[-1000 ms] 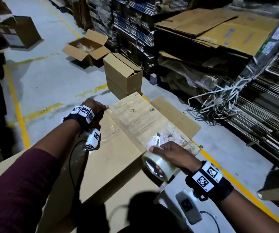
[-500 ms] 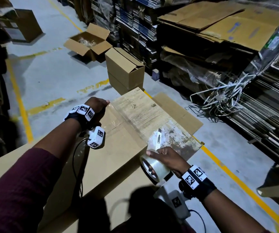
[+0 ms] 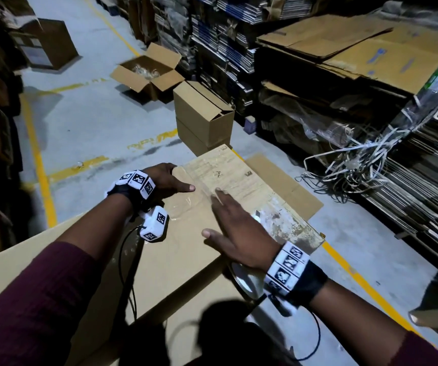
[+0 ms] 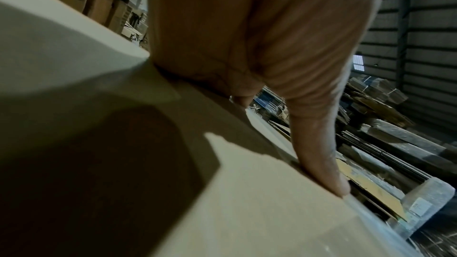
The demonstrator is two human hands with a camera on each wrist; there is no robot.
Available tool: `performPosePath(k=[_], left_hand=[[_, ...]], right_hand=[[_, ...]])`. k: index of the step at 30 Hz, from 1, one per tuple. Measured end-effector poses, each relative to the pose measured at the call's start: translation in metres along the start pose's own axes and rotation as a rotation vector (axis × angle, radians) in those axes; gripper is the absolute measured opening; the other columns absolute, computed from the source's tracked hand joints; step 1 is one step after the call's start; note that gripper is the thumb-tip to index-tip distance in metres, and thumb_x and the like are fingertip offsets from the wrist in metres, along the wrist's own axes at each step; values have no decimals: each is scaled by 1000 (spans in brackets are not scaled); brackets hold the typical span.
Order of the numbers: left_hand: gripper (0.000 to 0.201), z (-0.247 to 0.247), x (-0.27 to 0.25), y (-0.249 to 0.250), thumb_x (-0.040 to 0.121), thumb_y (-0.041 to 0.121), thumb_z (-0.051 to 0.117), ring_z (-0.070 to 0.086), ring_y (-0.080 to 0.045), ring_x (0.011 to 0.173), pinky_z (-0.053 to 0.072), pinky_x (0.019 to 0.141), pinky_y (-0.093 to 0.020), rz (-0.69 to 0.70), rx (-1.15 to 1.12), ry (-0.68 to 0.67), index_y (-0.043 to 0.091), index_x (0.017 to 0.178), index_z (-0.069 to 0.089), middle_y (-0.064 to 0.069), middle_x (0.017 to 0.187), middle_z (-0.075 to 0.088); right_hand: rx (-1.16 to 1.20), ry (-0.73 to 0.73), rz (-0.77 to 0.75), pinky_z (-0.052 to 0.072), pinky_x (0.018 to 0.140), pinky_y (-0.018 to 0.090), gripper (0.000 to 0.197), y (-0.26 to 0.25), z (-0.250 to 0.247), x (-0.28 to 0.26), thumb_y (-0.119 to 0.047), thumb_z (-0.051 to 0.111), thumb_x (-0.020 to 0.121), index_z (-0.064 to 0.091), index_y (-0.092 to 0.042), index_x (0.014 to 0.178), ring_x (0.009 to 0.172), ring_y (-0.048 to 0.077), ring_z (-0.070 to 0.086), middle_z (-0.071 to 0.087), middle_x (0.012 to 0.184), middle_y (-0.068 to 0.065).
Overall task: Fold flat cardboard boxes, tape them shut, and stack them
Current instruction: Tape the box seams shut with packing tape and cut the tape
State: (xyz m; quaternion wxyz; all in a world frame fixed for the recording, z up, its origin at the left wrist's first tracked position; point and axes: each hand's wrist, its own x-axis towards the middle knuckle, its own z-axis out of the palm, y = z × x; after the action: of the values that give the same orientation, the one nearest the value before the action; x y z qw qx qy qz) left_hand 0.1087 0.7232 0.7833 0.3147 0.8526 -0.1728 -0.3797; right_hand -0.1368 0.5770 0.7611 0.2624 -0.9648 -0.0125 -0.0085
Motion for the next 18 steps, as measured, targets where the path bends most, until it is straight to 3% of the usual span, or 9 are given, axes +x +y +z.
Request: performPosePath(k=[2, 4, 7, 10, 12, 15, 17, 18], left_hand=[[113, 0, -3, 0, 29, 61, 97, 67, -27, 110, 51, 102, -44, -39, -26, 28, 21, 128, 61, -1, 116, 72], [114, 0, -4, 1, 50, 54, 95, 58, -23, 119, 44, 104, -34, -70, -2, 53, 22, 147, 44, -3, 135, 60], [90, -6, 0, -4, 81, 42, 81, 45, -25, 137, 36, 109, -31, -74, -10, 70, 21, 154, 33, -10, 154, 42], [66, -13, 4, -6, 91, 32, 71, 50, -25, 132, 35, 115, -36, -72, -77, 105, 19, 148, 41, -9, 142, 53], [50, -14, 11, -11, 94, 24, 67, 60, -26, 115, 44, 108, -37, -75, -193, 126, 16, 140, 47, -9, 122, 64], [32, -8, 14, -18, 96, 11, 61, 62, -26, 87, 51, 83, -34, -59, -479, 157, 10, 127, 53, -11, 98, 64], [26, -4, 13, -20, 96, 9, 60, 59, -26, 83, 48, 77, -33, -44, -519, 174, 8, 121, 55, -14, 95, 61], [22, -3, 13, -21, 96, 9, 60, 59, -26, 83, 46, 77, -34, -30, -522, 175, 7, 117, 56, -15, 95, 60]], right_hand=[[56, -192, 57, 12, 127, 40, 88, 3, 10, 17, -64, 33, 101, -3, -13, 162, 157, 20, -2, -9, 170, 8], [251, -327, 144, 19, 126, 41, 84, 13, 10, 21, -61, 34, 103, -11, -22, 161, 156, 19, 9, -3, 171, 3], [497, -461, 233, 26, 123, 36, 71, 24, -9, 16, -57, 35, 105, 3, -32, 162, 146, 12, 35, 30, 164, -4], [306, -629, 302, 12, 121, 27, 75, 27, -29, 27, -67, 27, 101, 12, -27, 163, 152, 9, 21, 20, 167, -8], [206, -521, 287, 11, 124, 31, 80, 18, -40, 51, -69, 28, 99, 16, -22, 163, 154, 14, 17, 16, 168, -5], [278, -267, 215, 25, 119, 31, 63, -7, -45, 99, -48, 44, 105, 35, -13, 156, 148, 20, 34, 38, 160, 3], [207, -294, 171, 41, 100, 39, 35, -21, -35, 126, -31, 51, 105, 51, -4, 128, 125, 32, 54, 62, 129, 13], [123, -296, 163, 42, 85, 40, 20, -25, -29, 137, -23, 52, 103, 50, -4, 109, 110, 36, 58, 62, 109, 15]])
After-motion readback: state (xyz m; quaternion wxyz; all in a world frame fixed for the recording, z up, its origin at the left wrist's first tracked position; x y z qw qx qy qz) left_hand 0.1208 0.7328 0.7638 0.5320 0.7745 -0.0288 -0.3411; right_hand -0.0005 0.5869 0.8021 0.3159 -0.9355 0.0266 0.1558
